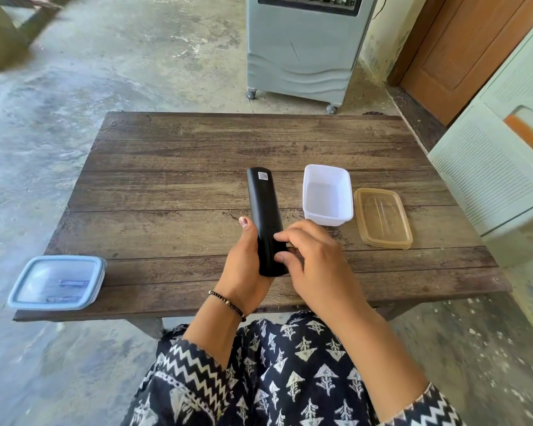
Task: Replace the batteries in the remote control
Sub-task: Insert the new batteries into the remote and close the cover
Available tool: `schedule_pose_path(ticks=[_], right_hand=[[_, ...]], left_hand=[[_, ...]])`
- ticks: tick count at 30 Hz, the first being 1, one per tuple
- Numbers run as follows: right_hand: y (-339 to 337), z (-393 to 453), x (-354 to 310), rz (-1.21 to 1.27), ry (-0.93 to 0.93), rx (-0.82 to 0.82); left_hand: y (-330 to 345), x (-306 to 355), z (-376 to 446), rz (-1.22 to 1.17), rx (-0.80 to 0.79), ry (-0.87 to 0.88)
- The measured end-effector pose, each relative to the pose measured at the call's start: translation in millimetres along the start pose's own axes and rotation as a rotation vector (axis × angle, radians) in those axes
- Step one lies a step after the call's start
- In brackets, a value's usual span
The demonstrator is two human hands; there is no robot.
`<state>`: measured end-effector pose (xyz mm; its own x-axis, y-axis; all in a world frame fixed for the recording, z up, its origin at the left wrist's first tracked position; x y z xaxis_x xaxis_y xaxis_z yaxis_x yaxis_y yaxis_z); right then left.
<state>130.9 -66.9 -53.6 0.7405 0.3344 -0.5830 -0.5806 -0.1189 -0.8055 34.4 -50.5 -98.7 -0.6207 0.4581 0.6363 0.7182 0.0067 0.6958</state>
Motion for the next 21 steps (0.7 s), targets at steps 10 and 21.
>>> schedule_pose_path(ticks=[10,21], right_hand=[[-1,-6,-3,-0.05,-0.023,0.151],[3,3,-1,-0.329,0.016,0.043]], left_hand=[[6,5,0,-0.031,-0.026,0.002],[12,3,-3,-0.093,-0.032,-0.002]])
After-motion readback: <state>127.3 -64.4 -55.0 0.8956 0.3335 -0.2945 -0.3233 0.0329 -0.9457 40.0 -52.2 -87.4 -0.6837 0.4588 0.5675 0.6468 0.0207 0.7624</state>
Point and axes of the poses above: each hand's wrist, its own z-axis towards the middle knuckle, its own y-axis out of the palm, x = y × z, the point moved 3 cm from there along z, towards the middle knuckle, and after that the axes turned 9 degrees about -x, right-handed, at the moved point
